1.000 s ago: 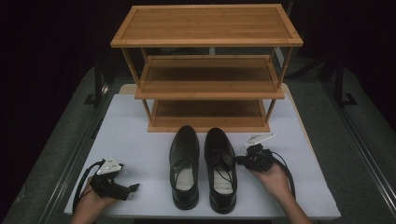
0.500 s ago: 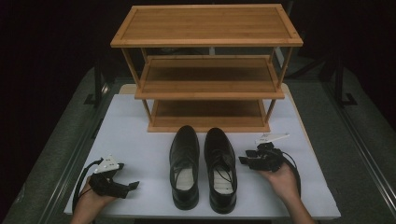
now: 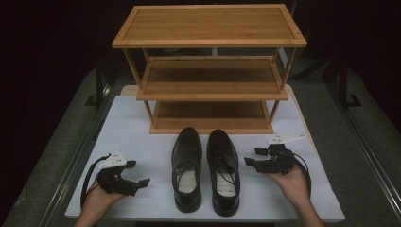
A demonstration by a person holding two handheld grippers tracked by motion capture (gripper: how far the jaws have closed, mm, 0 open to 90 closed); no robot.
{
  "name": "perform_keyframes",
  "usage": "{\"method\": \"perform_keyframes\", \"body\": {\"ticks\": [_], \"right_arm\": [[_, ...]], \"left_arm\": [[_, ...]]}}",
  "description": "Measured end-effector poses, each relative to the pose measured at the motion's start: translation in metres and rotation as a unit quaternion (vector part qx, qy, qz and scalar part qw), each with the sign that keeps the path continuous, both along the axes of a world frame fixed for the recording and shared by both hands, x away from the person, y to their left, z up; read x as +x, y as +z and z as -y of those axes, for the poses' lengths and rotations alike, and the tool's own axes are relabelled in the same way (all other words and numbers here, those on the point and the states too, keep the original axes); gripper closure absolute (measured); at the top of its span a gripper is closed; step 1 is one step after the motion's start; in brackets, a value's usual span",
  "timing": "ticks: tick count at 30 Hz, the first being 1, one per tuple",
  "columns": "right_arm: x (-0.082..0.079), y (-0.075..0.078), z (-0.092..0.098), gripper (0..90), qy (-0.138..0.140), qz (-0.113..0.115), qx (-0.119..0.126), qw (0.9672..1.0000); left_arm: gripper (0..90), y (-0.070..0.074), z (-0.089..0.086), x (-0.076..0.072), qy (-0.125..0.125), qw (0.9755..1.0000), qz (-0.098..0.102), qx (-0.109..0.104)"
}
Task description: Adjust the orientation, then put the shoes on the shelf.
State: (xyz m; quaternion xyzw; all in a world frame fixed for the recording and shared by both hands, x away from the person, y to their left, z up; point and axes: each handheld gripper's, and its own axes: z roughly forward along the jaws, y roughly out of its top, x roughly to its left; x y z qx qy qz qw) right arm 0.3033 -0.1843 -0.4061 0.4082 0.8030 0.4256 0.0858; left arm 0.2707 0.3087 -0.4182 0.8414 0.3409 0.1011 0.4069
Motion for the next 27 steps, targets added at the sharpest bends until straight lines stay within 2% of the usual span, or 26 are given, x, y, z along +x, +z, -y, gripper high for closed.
{"method": "perform_keyframes", "body": {"ticks": [6, 14, 17, 27], "right_arm": [[-0.002, 0.007, -0.003, 33.9, 0.006, 0.008, 0.007, 0.9999], [-0.007, 0.02, -0.008, 30.6, 0.019, 0.02, 0.025, 0.9993], [-0.01, 0.025, -0.011, 30.5, 0.024, 0.025, 0.03, 0.999], [-0.015, 0.038, -0.029, 30.5, 0.052, 0.037, 0.046, 0.9969]], "left_arm": [[7.7, 0.016, 0.015, 0.004, -0.014, 0.9998, 0.011, -0.002], [7.9, 0.039, 0.037, 0.014, -0.034, 0.9989, 0.023, -0.02], [13.7, 0.045, 0.043, 0.018, -0.042, 0.9984, 0.025, -0.029], [13.9, 0.059, 0.067, 0.029, -0.064, 0.9964, 0.037, -0.042]]}}
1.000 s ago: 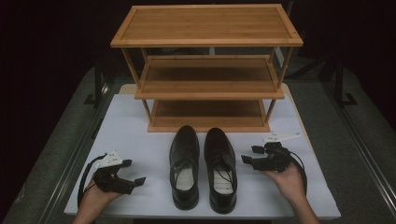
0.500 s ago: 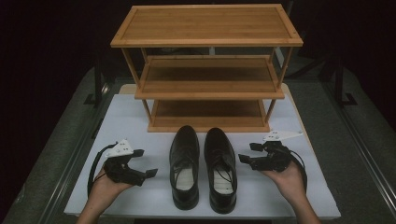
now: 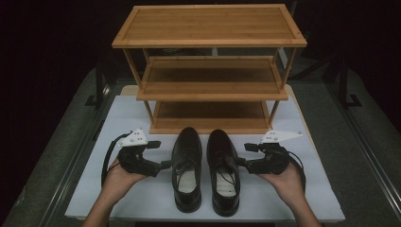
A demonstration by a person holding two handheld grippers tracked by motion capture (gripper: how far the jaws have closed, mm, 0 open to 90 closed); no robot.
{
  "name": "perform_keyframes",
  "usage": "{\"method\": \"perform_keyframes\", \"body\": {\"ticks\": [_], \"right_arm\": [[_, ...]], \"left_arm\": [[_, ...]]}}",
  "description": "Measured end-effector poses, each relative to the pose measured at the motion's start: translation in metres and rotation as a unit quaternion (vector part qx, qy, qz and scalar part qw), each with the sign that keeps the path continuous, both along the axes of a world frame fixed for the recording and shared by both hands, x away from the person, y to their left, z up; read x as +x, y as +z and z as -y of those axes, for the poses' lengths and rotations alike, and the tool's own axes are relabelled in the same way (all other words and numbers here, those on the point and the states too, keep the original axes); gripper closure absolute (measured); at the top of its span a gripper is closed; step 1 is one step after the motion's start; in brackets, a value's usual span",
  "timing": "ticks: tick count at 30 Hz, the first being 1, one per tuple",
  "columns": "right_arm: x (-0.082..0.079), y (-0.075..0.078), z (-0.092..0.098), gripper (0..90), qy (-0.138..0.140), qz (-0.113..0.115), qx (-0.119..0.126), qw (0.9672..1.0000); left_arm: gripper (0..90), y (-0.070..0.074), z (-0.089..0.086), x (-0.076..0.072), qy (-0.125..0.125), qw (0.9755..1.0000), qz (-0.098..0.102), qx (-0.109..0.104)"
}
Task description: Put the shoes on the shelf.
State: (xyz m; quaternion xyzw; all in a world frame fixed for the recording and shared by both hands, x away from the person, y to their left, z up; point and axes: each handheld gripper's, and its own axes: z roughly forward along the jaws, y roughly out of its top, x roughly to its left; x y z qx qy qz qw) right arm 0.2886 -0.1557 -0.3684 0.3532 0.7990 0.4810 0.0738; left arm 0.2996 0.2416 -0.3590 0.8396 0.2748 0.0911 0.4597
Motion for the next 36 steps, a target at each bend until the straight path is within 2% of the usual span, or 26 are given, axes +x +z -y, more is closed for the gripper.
{"method": "perform_keyframes", "body": {"ticks": [7, 13, 17, 20, 23, 29, 30, 31, 32, 36], "right_arm": [[0.004, -0.003, -0.015, 30.2, 0.019, 0.001, -0.003, 0.9998], [0.006, -0.008, -0.024, 30.1, 0.027, -0.002, -0.012, 0.9996], [0.006, -0.013, -0.027, 30.4, 0.03, -0.005, -0.018, 0.9994], [0.005, -0.015, -0.027, 31.9, 0.022, 0.001, -0.04, 0.9989], [0.003, -0.017, -0.026, 35.0, 0.023, -0.001, -0.033, 0.9992], [0.0, -0.019, -0.03, 38.4, 0.028, 0.001, -0.045, 0.9986], [0.0, -0.019, -0.029, 39.6, 0.029, 0.001, -0.044, 0.9986], [0.0, -0.02, -0.029, 40.2, 0.03, -0.002, -0.042, 0.9987], [-0.001, -0.02, -0.029, 40.9, 0.03, -0.002, -0.041, 0.9987], [-0.001, -0.02, -0.03, 42.4, 0.033, -0.003, -0.044, 0.9985]], "left_arm": [[14.1, -0.001, 0.019, 0.009, -0.015, 0.9999, 0.002, -0.004], [14.4, -0.01, 0.027, 0.016, -0.013, 0.9999, 0.0, -0.002], [14.5, -0.017, 0.032, 0.014, -0.015, 0.9999, -0.005, 0.004], [15.5, -0.02, 0.034, 0.011, -0.013, 0.9999, -0.005, 0.003], [16.6, -0.023, 0.037, 0.01, -0.014, 0.9998, -0.003, 0.012], [24.7, -0.027, 0.039, 0.009, -0.029, 0.9995, -0.007, 0.007], [28.0, -0.026, 0.038, 0.008, -0.037, 0.9992, -0.01, 0.011], [36.8, -0.026, 0.038, 0.008, -0.041, 0.999, -0.011, 0.012], [40.9, -0.027, 0.038, 0.008, -0.044, 0.9989, -0.013, 0.012], [50.0, -0.025, 0.035, 0.007, -0.047, 0.9987, -0.013, 0.013]]}}
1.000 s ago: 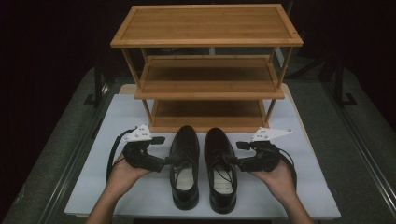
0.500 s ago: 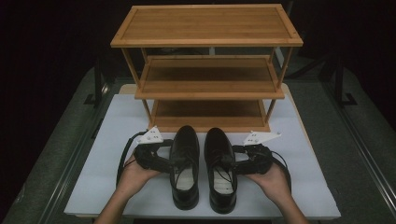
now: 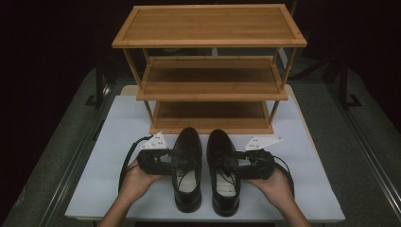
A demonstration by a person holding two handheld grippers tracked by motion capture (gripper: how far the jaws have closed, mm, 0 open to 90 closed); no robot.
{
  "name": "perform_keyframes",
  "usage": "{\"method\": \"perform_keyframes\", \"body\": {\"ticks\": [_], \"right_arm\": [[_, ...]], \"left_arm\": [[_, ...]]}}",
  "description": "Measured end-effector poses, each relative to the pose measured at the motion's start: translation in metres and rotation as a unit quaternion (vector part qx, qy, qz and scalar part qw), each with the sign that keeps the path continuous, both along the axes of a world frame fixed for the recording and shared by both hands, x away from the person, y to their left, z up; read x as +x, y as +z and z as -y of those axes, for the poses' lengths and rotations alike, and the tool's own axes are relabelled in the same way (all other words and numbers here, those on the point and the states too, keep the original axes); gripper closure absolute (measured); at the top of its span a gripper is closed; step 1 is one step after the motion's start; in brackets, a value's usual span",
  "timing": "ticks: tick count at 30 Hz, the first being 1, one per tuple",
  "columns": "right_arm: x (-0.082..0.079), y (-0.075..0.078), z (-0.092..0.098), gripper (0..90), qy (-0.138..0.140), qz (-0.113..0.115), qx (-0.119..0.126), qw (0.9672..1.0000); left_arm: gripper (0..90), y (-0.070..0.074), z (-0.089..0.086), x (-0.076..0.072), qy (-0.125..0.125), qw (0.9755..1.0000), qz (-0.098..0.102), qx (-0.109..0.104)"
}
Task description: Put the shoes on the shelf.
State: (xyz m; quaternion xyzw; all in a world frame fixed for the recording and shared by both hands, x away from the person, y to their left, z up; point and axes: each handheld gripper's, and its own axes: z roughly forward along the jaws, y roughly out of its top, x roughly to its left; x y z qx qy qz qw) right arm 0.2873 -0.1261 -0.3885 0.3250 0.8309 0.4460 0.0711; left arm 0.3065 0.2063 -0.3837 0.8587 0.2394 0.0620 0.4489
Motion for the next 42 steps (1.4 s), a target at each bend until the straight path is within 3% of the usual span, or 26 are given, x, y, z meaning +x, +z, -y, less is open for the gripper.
{"method": "perform_keyframes", "body": {"ticks": [5, 9, 13, 15, 18, 21, 26, 32, 42], "right_arm": [[-0.001, 0.001, 0.001, 44.7, -0.001, -0.006, 0.0, 1.0], [-0.003, 0.001, 0.0, 59.4, 0.013, -0.009, 0.006, 0.9999], [-0.007, 0.004, 0.0, 81.6, 0.018, 0.005, 0.009, 0.9998], [-0.009, 0.005, 0.002, 85.0, 0.016, 0.009, 0.008, 0.9998], [-0.009, 0.007, 0.004, 86.3, 0.006, 0.013, 0.006, 0.9999], [-0.007, 0.008, 0.008, 86.7, -0.006, 0.017, 0.005, 0.9998], [-0.005, 0.009, 0.012, 87.0, -0.013, 0.021, 0.006, 0.9997], [-0.002, 0.015, 0.021, 87.1, -0.028, 0.023, 0.008, 0.9993], [0.025, 0.025, 0.034, 87.1, -0.055, 0.038, 0.017, 0.9977]], "left_arm": [[55.5, 0.002, 0.0, -0.001, -0.003, 1.0, 0.0, 0.005], [67.0, 0.005, 0.001, -0.005, -0.005, 0.9999, 0.005, 0.01], [79.8, 0.01, 0.002, -0.009, 0.001, 0.9993, 0.021, 0.032], [84.3, 0.011, 0.0, -0.01, 0.013, 0.9985, 0.034, 0.041], [86.7, 0.012, -0.008, -0.007, 0.032, 0.9983, 0.036, 0.032], [87.0, 0.012, -0.012, -0.005, 0.034, 0.9985, 0.034, 0.025], [87.3, 0.016, -0.014, -0.007, 0.046, 0.9973, 0.049, 0.028], [87.6, 0.023, -0.018, -0.005, 0.057, 0.9966, 0.058, 0.014], [87.5, 0.036, -0.015, 0.02, 0.08, 0.9938, 0.076, 0.006]]}}
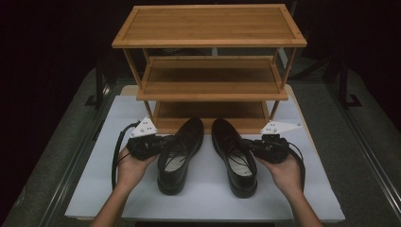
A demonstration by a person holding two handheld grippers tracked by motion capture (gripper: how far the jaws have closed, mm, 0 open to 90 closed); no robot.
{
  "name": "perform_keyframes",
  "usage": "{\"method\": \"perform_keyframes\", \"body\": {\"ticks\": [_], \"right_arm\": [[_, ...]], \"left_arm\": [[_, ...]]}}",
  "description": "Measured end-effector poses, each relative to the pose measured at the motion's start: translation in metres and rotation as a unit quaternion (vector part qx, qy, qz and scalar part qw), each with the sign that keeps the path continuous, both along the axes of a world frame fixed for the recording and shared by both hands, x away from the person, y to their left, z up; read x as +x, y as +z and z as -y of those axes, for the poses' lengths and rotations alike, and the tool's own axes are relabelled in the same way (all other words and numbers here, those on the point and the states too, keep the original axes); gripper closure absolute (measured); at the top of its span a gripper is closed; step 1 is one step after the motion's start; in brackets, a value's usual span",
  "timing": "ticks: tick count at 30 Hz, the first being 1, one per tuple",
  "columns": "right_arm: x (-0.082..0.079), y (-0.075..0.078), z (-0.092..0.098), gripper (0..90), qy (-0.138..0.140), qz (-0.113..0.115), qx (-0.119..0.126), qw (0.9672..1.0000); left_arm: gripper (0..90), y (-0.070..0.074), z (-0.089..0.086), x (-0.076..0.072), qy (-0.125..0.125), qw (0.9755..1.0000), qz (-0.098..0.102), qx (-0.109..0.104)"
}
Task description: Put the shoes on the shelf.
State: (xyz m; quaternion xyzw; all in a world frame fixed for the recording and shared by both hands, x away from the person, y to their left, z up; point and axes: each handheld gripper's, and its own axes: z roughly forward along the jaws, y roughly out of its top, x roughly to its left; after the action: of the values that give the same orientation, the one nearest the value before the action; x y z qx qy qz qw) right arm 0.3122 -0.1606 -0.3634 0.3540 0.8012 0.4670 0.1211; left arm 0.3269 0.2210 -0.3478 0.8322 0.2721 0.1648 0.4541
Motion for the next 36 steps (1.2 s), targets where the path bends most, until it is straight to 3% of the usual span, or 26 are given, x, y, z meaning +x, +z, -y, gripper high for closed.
{"method": "perform_keyframes", "body": {"ticks": [9, 19, 27, 31, 36], "right_arm": [[0.037, 0.003, 0.003, 87.0, -0.024, 0.008, -0.001, 0.9997], [0.076, 0.002, -0.004, 87.1, -0.049, 0.013, -0.011, 0.9986], [0.098, -0.002, -0.014, 87.0, -0.057, 0.017, -0.01, 0.9982], [0.105, -0.005, -0.019, 87.0, -0.064, 0.019, -0.012, 0.9977], [0.11, -0.011, -0.022, 86.9, -0.07, 0.018, -0.011, 0.9973]], "left_arm": [[87.4, -0.004, 0.01, 0.034, 0.016, 0.9998, 0.006, -0.003], [87.4, -0.011, 0.028, 0.066, 0.036, 0.999, 0.027, 0.005], [87.4, -0.027, 0.042, 0.089, 0.052, 0.9982, 0.03, 0.003], [87.3, -0.032, 0.049, 0.096, 0.061, 0.9973, 0.04, 0.011], [87.2, -0.036, 0.053, 0.1, 0.065, 0.9969, 0.045, 0.002]]}}
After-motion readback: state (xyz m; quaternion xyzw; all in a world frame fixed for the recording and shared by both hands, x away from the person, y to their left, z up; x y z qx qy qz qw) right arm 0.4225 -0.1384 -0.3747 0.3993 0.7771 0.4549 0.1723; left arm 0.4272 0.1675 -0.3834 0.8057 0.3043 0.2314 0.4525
